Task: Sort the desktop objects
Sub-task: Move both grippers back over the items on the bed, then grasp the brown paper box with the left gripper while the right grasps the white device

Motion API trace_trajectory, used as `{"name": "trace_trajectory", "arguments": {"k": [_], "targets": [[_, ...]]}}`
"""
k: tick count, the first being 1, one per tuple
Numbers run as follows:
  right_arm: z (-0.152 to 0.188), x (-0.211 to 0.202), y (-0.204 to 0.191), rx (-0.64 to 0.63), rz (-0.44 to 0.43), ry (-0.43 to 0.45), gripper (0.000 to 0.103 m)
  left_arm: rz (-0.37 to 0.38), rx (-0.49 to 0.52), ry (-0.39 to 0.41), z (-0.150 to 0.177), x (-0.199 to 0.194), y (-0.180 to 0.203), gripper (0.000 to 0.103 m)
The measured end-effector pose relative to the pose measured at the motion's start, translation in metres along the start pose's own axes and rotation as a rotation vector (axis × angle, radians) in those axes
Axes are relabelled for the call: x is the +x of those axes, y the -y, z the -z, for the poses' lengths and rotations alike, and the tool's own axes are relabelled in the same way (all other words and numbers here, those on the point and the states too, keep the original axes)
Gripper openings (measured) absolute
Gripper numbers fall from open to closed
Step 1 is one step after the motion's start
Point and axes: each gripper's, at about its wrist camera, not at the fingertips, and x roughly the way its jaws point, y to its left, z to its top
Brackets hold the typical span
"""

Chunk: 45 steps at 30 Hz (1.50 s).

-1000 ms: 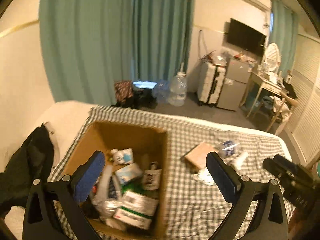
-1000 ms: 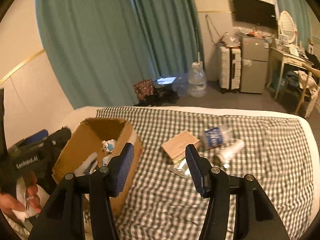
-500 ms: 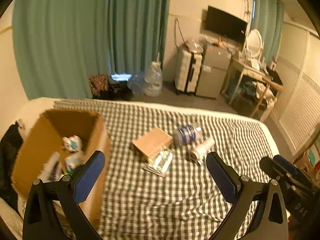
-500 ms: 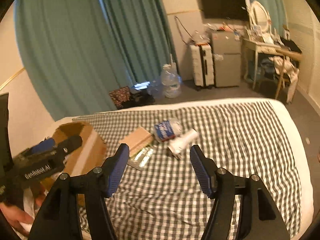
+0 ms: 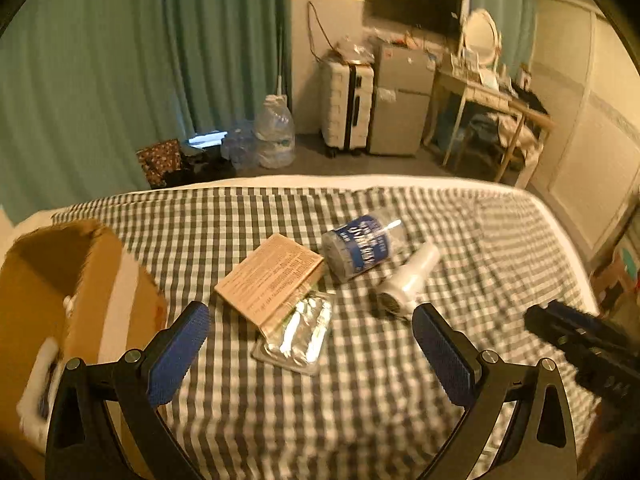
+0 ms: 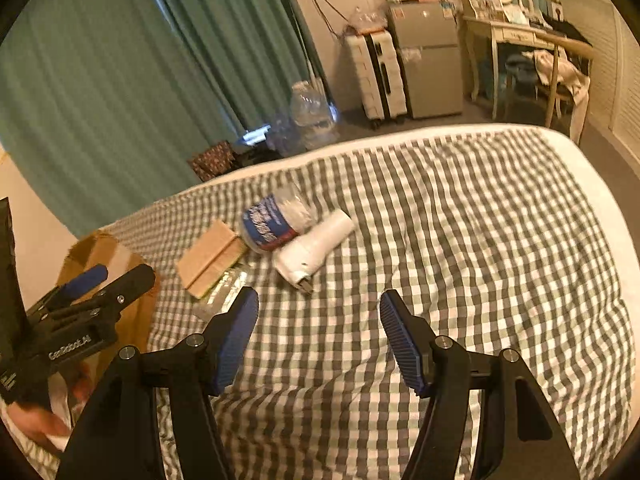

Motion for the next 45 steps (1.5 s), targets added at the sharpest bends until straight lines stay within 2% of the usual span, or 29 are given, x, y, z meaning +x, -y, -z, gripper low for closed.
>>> {"name": "trace_trajectory", "arguments": {"k": [5,11,19,24,29,31,33,35,39,45], "targets": [[-0.006,0.031,0.008,0.035,-0.015,-0.028,0.072,-0.004,0.056,-0.031,-0.004,0.041,-0.007,0.103],[-0.02,0.074,0.006,0.062,-0.029,-0.068,0.073,-0.001,0.029,-0.09,-0.005,0.09,-0.027,0.103],[-0.026,0.128,-0.002,0.057,-0.026,-0.13,0.076,0.055,-0.013,-0.159,-0.003,0.138,-0.046,0.103],[-0.027,0.152,0.001,0.09,-0.036,-0.158,0.076,0.069,0.037,-0.177,-0.005,0.157,-0.042,0.103],[-0.025,0.163,0.001,0.055,-0.045,-0.151,0.078,0.067,0.058,-0.247,-0.002,0.183,-0.038,0.103],[-0.023,0.161,0.0,0.034,-0.045,-0.149,0.075,0.064,0.052,-0.241,-0.002,0.183,-0.036,0.101],[-0.021,0.158,0.0,0.031,-0.054,-0.145,0.058,0.068,0.055,-0.235,-0.004,0.181,-0.035,0.092],[-0.018,0.154,-0.005,-0.007,-0.025,-0.138,0.05,0.062,0.036,-0.236,-0.009,0.178,-0.036,0.083],[-0.011,0.144,-0.009,-0.01,-0.038,-0.145,0.049,0.073,-0.026,-0.226,-0.018,0.163,-0.042,0.08],[-0.006,0.116,-0.009,0.021,-0.063,-0.134,0.048,0.072,-0.062,-0.188,-0.03,0.128,-0.047,0.08]]}}
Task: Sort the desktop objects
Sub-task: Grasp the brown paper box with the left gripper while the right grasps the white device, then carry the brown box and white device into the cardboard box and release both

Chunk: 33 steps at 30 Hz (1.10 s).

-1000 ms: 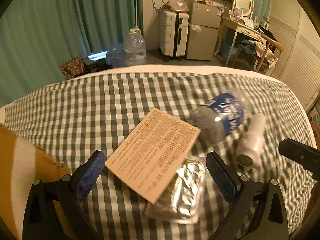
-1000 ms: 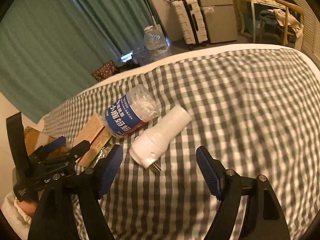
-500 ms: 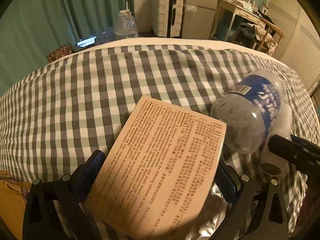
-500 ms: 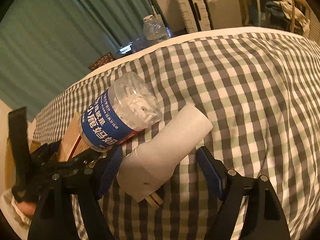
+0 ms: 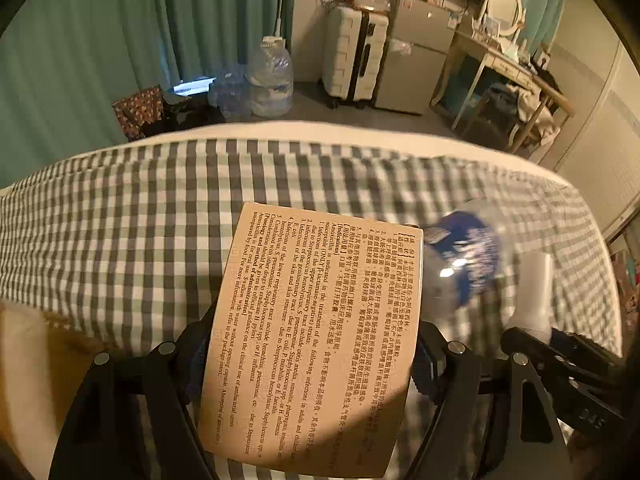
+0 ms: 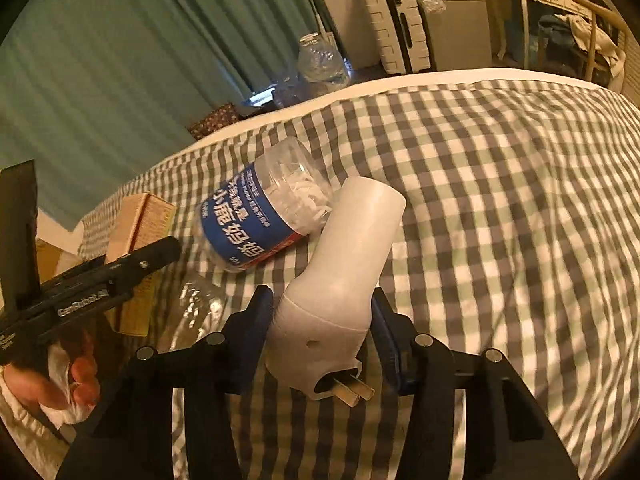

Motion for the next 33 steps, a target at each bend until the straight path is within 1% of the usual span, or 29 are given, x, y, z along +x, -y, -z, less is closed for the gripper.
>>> {"name": "trace_trajectory", "arguments": {"k": [3,6,7,9,11,17,22,25,29,33], "targets": [[0.004,-0.019,-0.005,0.0,-0.005,0.016,0.048,0.007,-0.01,0.022,0.002,-0.022,0.006,0.08],[0.004,-0.034,-0.012,-0.009,-0.017,0.031,0.048,0.01,-0.008,0.023,0.013,-0.042,0.013,0.08],[-0.002,-0.033,-0.015,-0.013,-0.022,0.036,0.048,0.015,-0.015,0.016,0.016,-0.049,0.015,0.08],[0.002,-0.047,-0.024,-0.035,-0.027,0.043,0.048,0.031,-0.034,0.009,0.019,-0.062,0.017,0.08],[0.005,-0.059,-0.034,-0.057,-0.031,0.054,0.048,0.035,-0.044,0.021,0.024,-0.079,0.018,0.08],[0.018,-0.102,-0.06,-0.1,-0.055,0.114,0.048,0.02,-0.04,0.078,0.033,-0.127,0.028,0.08],[0.035,-0.137,-0.072,-0.135,-0.071,0.148,0.048,-0.014,-0.023,0.111,0.046,-0.162,0.036,0.08],[0.041,-0.151,-0.079,-0.162,-0.072,0.159,0.048,-0.016,-0.041,0.13,0.054,-0.178,0.037,0.08],[0.046,-0.158,-0.091,-0.211,-0.059,0.164,0.048,-0.034,-0.052,0.158,0.063,-0.197,0.032,0.08],[0.055,-0.164,-0.105,-0.235,-0.06,0.162,0.048,-0.04,-0.069,0.167,0.071,-0.211,0.019,0.08]]}}
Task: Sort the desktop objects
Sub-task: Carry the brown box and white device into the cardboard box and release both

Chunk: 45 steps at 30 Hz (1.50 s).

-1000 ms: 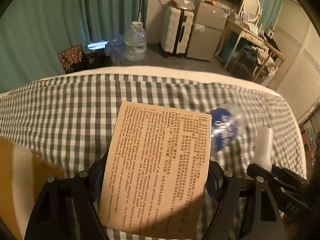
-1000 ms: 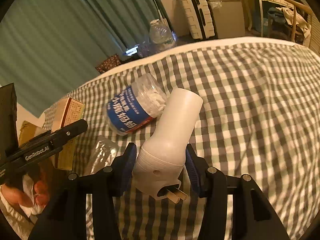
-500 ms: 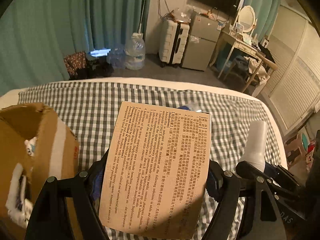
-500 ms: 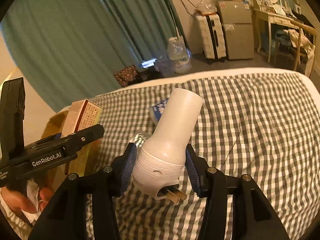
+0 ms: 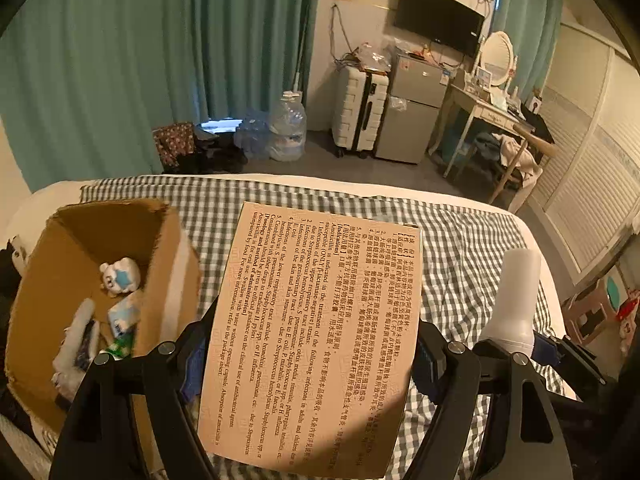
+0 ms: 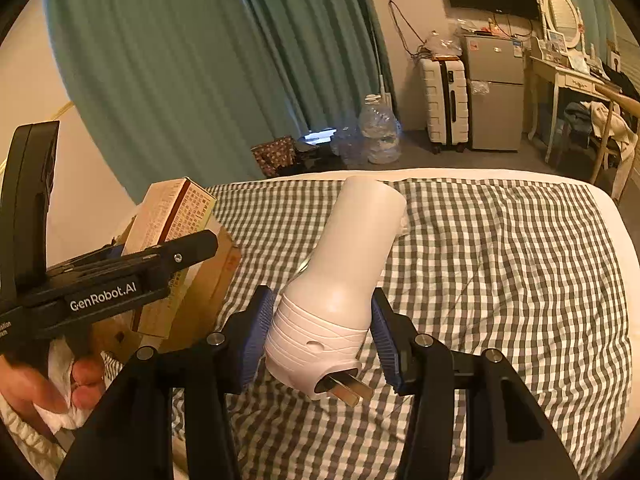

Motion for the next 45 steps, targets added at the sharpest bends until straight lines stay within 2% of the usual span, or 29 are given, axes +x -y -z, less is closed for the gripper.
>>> {"name": "trace_trajectory", "arguments": {"k": [7,17,21,28,37,40,42,44,45], "targets": [[-0.011,0.004,-0.035,-0.05,-0.02,0.004,0.048,-0.014,-0.051,0.007,-0.006,-0.019,-0.045,0.08],[-0.029,0.029,-0.113,-0.141,-0.122,-0.005,0.048,-0.072,-0.122,0.032,-0.012,-0.029,-0.117,0.08],[-0.031,0.058,-0.147,-0.19,-0.157,-0.035,0.048,-0.102,-0.144,0.022,-0.007,-0.022,-0.146,0.08],[-0.033,0.108,-0.182,-0.204,-0.216,-0.086,0.048,-0.159,-0.23,-0.024,0.012,0.002,-0.213,0.08],[-0.045,0.173,-0.21,-0.186,-0.263,-0.157,0.049,-0.209,-0.271,-0.088,0.027,0.025,-0.256,0.08],[-0.05,0.18,-0.214,-0.16,-0.282,-0.174,0.054,-0.192,-0.266,-0.085,0.026,0.026,-0.259,0.085],[-0.056,0.179,-0.213,-0.125,-0.282,-0.167,0.074,-0.187,-0.256,-0.082,0.028,0.024,-0.259,0.091],[-0.062,0.174,-0.215,-0.105,-0.3,-0.138,0.075,-0.196,-0.253,-0.066,0.029,0.02,-0.26,0.1],[-0.065,0.168,-0.214,-0.105,-0.308,-0.125,0.075,-0.188,-0.253,-0.062,0.028,0.018,-0.259,0.1]]}}
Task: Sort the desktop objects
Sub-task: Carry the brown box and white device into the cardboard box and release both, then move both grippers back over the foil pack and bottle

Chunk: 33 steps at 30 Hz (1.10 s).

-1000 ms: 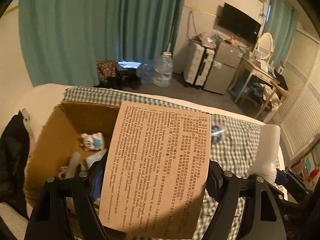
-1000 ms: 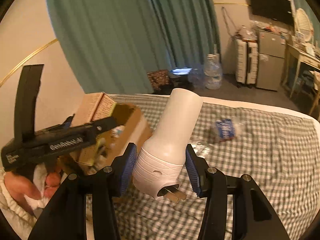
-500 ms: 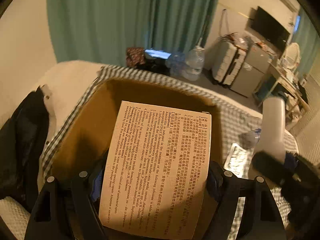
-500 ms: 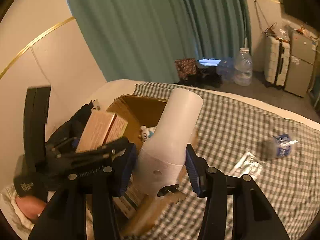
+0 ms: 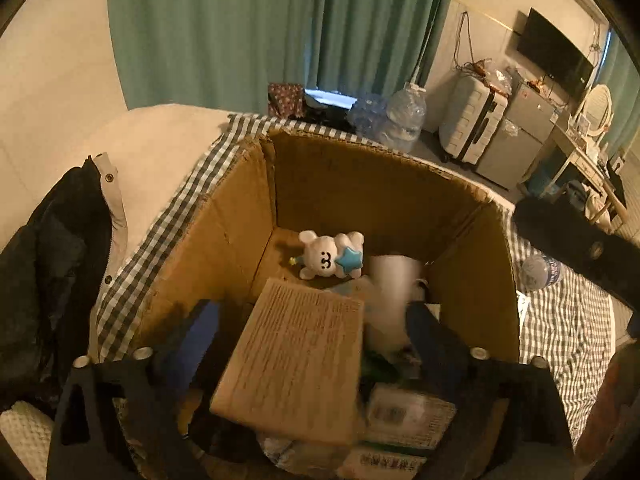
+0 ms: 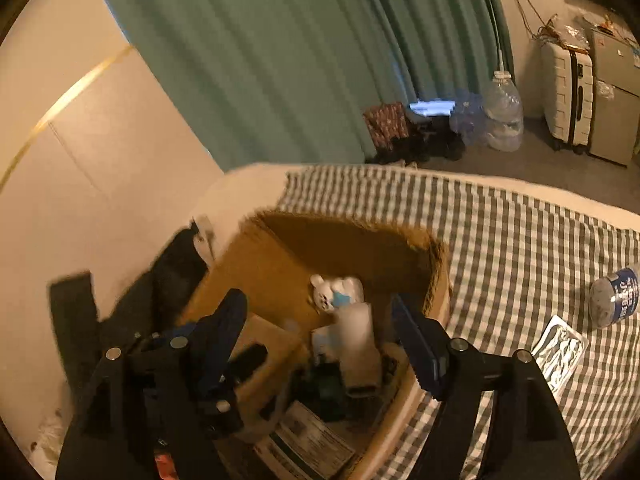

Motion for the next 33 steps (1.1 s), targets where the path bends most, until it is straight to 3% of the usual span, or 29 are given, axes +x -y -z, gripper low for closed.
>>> {"name": "trace_trajectory", "arguments": {"k": [9,18,26,33], "targets": [[0.014,-0.061,0.016,0.029,0.084,0.066,0.075,0.019,0.028,0.06,0.0,-0.042,0.033,0.103],[0.042,-0.152,0.081,0.108,0.213,0.144,0.078,0.11,0.185,0.103,0.026,-0.081,0.132,0.103],[0.07,-0.213,0.156,0.186,0.334,0.194,0.079,0.182,0.247,0.062,0.061,-0.073,0.21,0.103],[0.105,-0.215,0.217,0.199,0.41,0.22,0.102,0.174,0.309,0.042,0.085,-0.036,0.262,0.103]]}}
